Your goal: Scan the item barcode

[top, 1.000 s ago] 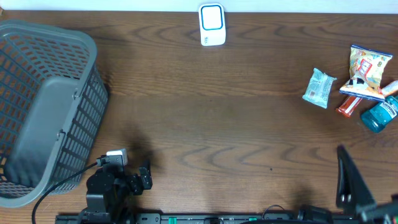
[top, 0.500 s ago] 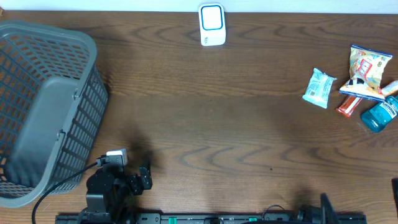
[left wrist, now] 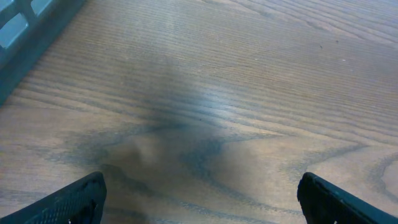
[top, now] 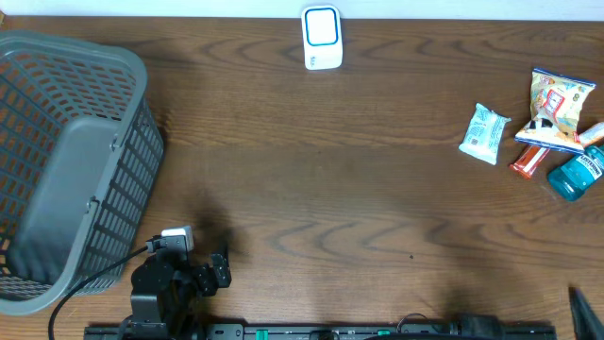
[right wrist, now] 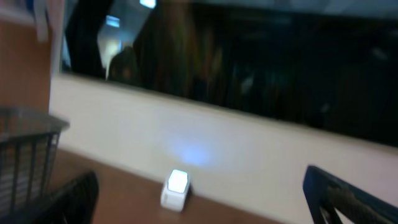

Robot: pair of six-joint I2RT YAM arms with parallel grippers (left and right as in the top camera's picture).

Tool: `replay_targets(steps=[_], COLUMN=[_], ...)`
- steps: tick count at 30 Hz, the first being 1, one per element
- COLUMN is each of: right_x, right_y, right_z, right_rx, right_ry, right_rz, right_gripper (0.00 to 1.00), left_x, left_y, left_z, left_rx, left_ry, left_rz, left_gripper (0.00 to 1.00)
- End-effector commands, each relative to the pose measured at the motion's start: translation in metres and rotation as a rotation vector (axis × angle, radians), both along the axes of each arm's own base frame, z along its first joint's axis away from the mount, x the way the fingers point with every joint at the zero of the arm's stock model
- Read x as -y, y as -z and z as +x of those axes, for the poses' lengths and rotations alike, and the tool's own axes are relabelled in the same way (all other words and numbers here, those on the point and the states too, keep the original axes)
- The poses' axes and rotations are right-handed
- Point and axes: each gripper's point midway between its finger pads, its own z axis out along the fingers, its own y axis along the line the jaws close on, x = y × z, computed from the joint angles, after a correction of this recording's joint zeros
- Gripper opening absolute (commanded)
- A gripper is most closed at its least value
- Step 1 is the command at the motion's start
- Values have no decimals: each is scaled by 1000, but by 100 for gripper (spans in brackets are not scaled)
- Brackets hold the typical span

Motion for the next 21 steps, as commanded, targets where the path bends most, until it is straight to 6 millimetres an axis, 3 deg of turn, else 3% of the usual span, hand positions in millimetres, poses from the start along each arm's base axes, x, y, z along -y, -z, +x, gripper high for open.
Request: replay_targets(steps=[1,5,10,21], right_x=[8,19,19,14], right_y=[23,51,80,144], right_z=[46,86,118,159], right_rx=[-37,-47,-45,-62], right_ry=[24,72,64,33], right_rz=[9,25,26,25], right_gripper=[99,99,99,99], left_x=[1,1,1,1], left_y=[16,16,16,16], left_z=[-8,-8,-8,-8], left_rx=[-64,-64,-64,-64], left_ry=[2,2,2,2], left_rz=[-6,-6,-6,-6], left_gripper=[98,98,98,98])
